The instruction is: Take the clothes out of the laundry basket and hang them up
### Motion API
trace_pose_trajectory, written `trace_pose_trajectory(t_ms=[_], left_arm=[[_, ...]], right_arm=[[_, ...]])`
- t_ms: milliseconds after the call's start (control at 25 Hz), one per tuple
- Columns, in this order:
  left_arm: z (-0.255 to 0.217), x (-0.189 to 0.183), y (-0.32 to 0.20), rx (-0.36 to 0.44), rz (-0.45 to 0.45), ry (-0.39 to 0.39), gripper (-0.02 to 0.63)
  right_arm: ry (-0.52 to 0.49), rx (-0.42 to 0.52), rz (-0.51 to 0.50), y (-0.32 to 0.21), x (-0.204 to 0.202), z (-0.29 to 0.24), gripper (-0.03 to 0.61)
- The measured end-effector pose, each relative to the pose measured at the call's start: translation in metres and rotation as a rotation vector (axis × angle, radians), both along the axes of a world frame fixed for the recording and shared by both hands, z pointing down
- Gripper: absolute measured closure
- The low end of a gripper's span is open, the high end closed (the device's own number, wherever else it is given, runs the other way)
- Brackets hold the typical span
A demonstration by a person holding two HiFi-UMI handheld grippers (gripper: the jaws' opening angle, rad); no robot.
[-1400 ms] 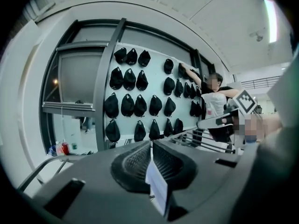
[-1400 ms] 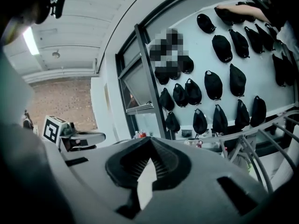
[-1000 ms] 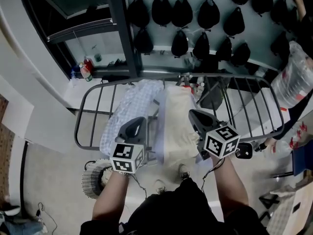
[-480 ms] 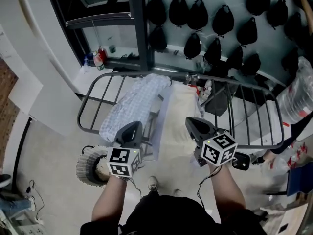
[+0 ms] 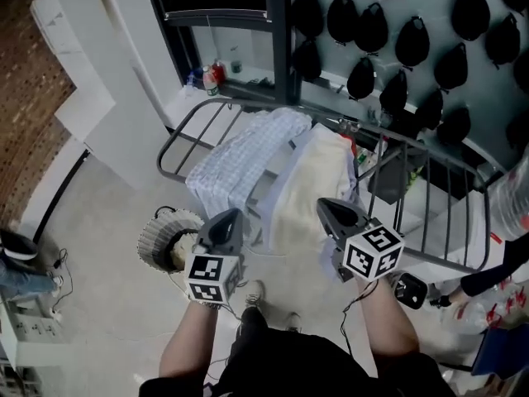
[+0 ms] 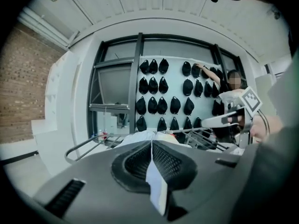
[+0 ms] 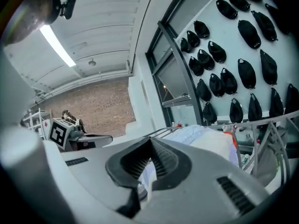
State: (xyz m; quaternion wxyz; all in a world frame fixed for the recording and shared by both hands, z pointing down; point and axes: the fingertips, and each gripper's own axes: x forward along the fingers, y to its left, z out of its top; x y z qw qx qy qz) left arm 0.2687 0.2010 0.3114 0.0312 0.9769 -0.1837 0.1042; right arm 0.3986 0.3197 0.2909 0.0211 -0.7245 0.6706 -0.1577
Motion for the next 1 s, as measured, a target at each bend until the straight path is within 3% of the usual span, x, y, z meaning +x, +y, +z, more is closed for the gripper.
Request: trace_pose_trajectory(t_ms=[560,760,1000], left_arm=[[0.004,-0.142,0.021,0.002,-0.274,-0.049,0.603],[0.002,-0.182,0.017,-0.009,-0.305,-0.031,0.603],[0.005,-0.216,0.011,-0.041,-0.281,-0.004,0.603]], right_arm=[[-0.064,0.008,-0.239,-0.019,-0.1,0.016,0.572],[-0.06,-0.003,-0.279,-0.027,-0.144,0.016,0.572],[-0.033,-0.005,-0.244,-0.025,-0.178,0.007,0.572]])
